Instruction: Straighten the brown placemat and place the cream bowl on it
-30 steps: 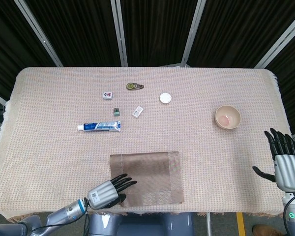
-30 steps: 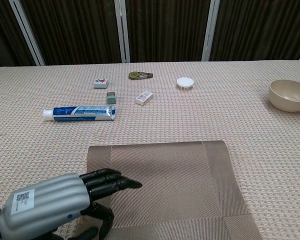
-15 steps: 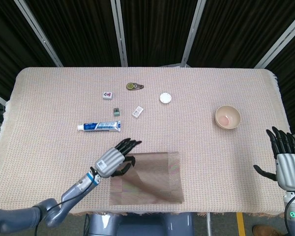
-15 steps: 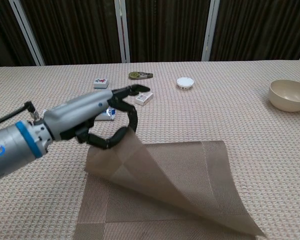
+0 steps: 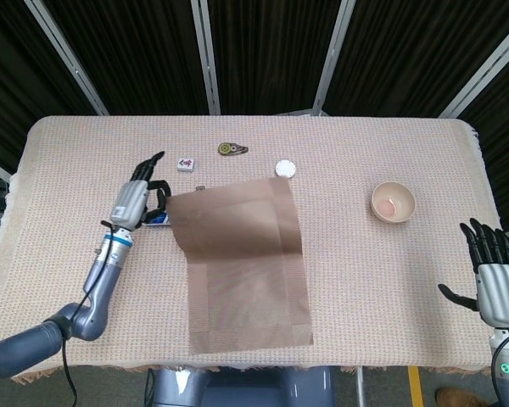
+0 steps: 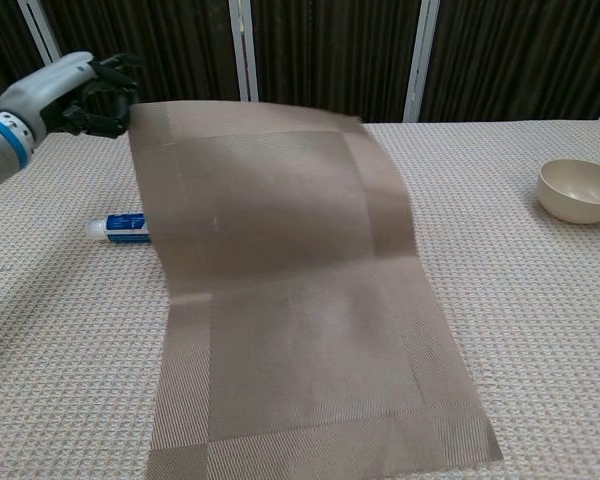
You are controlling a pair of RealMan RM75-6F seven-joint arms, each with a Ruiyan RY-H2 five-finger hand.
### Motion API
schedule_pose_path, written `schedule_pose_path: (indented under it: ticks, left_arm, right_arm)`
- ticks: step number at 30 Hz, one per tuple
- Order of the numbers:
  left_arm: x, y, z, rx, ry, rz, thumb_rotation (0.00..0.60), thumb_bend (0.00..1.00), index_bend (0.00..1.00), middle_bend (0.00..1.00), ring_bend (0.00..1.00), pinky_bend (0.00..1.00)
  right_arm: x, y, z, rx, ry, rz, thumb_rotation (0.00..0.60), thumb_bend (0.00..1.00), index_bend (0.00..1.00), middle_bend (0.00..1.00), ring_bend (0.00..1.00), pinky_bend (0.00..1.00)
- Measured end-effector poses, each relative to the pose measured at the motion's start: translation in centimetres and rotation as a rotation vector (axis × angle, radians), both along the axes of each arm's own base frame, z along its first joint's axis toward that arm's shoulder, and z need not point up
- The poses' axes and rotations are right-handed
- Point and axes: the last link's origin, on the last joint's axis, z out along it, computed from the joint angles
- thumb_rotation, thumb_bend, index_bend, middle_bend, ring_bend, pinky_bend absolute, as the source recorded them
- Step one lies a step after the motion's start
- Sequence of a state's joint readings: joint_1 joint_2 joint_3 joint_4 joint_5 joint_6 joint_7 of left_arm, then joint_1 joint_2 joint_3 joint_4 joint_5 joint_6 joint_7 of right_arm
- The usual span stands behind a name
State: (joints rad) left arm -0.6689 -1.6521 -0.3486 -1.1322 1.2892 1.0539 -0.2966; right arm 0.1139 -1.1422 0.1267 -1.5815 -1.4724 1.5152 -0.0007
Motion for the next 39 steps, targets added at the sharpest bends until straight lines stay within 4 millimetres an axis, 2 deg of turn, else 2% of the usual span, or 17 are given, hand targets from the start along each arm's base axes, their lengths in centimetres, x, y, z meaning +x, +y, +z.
schedule_pose_path:
  ticks: [1,3,4,5,6,7,9,15,20,25,33,39]
  left_arm:
    - [-0.9,0.1,0.5,0.013,0.004,0.019,0.600,0.54,0.57,0.00,0.00,0.00]
    - [-2.9,0.1,1.5,0.035,0.020,0.057,0.600,0.34,0.31,0.00,0.00,0.00]
    - [-3.8,0.0,1.8,0.038,0.034,0.070,0.600,0.19,0.14,0.00,0.00,0.00]
    - [-4.7,-0.2,2.0,0.038,0.052,0.083,0.600,0.08,0.04,0.00,0.00,0.00]
    - [-5.7,-0.6,2.4,0.035,0.075,0.097,0.600,0.04,0.01,0.00,0.00,0.00]
    - [-6.5,-0.9,2.6,0.033,0.093,0.109,0.600,0.00,0.00,0.00,0.00,0.00]
    - [-8.0,-1.5,3.3,0.035,0.121,0.133,0.600,0.00,0.00,0.00,0.00,0.00]
    - [-9.5,-2.9,5.5,0.095,0.151,0.129,0.600,0.00,0.00,0.00,0.00,0.00]
    - [-9.3,-5.1,7.5,0.135,0.192,0.090,0.600,0.00,0.00,0.00,0.00,0.00]
    - [-8.3,-8.5,9.3,0.159,0.284,0.074,0.600,0.00,0.00,0.00,0.00,0.00]
    - [-7.4,-15.0,11.5,0.153,0.470,0.146,0.600,0.00,0.00,0.00,0.00,0.00]
    - [-7.5,-17.4,12.3,0.148,0.515,0.197,0.600,0.00,0.00,0.00,0.00,0.00]
  right_arm:
    - [0.0,0.0,-0.1,0.002,0.000,0.000,0.600,0.00,0.00,0.00,0.00,0.00]
    - [0.1,0.0,-0.2,0.006,0.001,0.001,0.600,0.00,0.00,0.00,0.00,0.00]
    - [0.1,-0.1,-0.2,0.007,0.001,0.002,0.600,0.00,0.00,0.00,0.00,0.00]
    - [0.2,-0.1,-0.3,0.009,0.003,0.003,0.600,0.00,0.00,0.00,0.00,0.00]
    - [0.2,-0.1,-0.4,0.011,0.003,0.004,0.600,0.00,0.00,0.00,0.00,0.00]
    - [0.3,-0.1,-0.4,0.013,0.003,0.005,0.600,0.00,0.00,0.00,0.00,0.00]
    - [0.3,-0.1,-0.5,0.017,0.005,0.006,0.600,0.00,0.00,0.00,0.00,0.00]
    - [0.5,0.0,-1.0,0.037,0.013,0.014,0.600,0.00,0.00,0.00,0.00,0.00]
    - [0.8,0.1,-2.0,0.079,0.036,0.027,0.600,0.00,0.01,0.00,0.00,0.00]
    - [1.5,-0.4,-3.7,0.176,0.076,0.065,0.600,0.00,0.06,0.00,0.00,0.00]
    - [3.5,-2.8,-7.3,0.426,0.196,0.259,0.600,0.00,0.12,0.00,0.00,0.00]
    - [5.9,-5.0,-10.2,0.565,0.266,0.373,0.600,0.00,0.18,0.00,0.00,0.00]
